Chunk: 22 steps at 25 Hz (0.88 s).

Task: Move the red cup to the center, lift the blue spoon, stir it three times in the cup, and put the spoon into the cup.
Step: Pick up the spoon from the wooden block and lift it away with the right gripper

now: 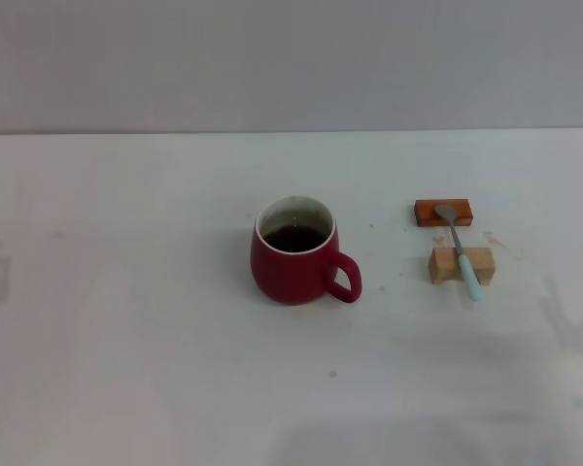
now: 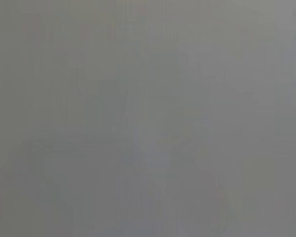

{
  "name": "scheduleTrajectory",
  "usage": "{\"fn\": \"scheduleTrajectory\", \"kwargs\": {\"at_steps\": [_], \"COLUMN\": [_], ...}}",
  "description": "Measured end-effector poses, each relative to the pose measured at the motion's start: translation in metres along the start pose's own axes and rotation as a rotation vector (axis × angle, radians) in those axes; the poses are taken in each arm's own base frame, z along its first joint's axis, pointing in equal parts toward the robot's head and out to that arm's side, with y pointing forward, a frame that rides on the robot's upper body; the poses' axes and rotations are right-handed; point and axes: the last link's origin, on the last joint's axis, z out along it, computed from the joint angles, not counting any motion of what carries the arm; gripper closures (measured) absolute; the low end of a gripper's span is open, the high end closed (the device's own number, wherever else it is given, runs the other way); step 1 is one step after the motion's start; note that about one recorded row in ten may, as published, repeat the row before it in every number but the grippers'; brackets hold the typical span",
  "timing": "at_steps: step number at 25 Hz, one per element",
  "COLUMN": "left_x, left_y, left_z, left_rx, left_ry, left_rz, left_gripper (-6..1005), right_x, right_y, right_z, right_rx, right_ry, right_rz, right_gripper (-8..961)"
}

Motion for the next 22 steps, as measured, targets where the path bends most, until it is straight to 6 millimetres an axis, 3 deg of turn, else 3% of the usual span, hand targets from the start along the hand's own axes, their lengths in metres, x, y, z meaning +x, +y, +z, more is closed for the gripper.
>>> {"fn": "scheduleTrajectory", "kwargs": {"at_steps": [4, 12, 18, 22], "left_x": [0.002, 0.001, -0.001, -0.002], "left_y": [-0.001, -0.003, -0.007, -0.007], "left_z": [-0.002, -0.004, -0.006, -0.008], "left_rx": [0.003, 0.009, 0.019, 0.015], "left_ry": [0.014, 0.012, 0.002, -0.006], "left_rz": [0.003, 0.007, 0.016, 0.02], "left_gripper": [454, 249, 144, 144], "right_x": [0.002, 0.007, 0.013, 0.02], "right_y": [-0.001, 0.001, 0.004, 0.008], "right_z": [-0.002, -0.004, 0.0, 0.001], "right_rx": [0.003, -0.011, -0.026, -0.039], "right_ry": [0.015, 0.049, 0.089, 0.134], "right_rz": [-0.001, -0.006, 0.004, 0.012], "right_gripper": [168, 168, 169, 169]}}
